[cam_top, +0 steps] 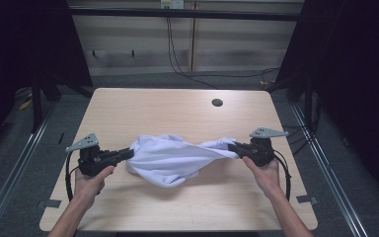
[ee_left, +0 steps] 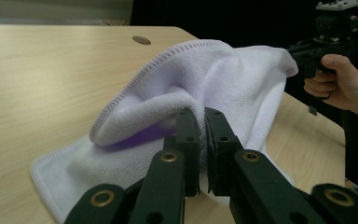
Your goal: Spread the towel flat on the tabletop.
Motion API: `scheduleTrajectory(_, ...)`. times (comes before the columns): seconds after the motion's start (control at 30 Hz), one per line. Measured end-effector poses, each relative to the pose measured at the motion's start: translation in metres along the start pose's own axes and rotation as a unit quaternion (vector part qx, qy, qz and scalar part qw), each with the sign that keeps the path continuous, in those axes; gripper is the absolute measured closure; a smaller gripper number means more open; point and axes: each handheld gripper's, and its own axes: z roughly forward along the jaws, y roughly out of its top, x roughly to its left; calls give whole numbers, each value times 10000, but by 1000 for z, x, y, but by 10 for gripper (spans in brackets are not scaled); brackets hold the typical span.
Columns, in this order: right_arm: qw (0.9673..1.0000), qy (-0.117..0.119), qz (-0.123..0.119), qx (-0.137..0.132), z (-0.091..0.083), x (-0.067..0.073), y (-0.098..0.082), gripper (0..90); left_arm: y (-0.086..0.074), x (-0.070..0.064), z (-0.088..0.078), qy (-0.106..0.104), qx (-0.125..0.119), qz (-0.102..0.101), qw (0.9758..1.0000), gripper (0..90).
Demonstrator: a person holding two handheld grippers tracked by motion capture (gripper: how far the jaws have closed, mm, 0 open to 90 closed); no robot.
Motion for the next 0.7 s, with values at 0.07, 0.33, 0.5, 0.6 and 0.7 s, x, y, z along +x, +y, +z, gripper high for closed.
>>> scheduleTrajectory(0.07, 9998, 26, 127, -137, -3, -3, 8, 830, 10, -1, -1, 54, -91, 56, 9999, 857)
scheduleTrajectory(0.33, 9975, 17, 327, -622, -12, -12, 67, 828, 73, 4, -2, 488, -470, 394, 9969, 859)
scheduleTrajectory(0.5, 9976, -102, 275, -625, -9, -19, 107, 835, 109, 13, 2, 627, -731, 305, 9949, 861)
scheduleTrajectory(0.6, 9976, -181, 292, -595, -3, -27, 127, 838, 127, 17, 7, 725, -845, 300, 9933, 861)
scheduleTrajectory(0.7, 9936, -205, 464, -1010, 8, -43, 154, 843, 144, 18, 8, 860, -913, 379, 9914, 861)
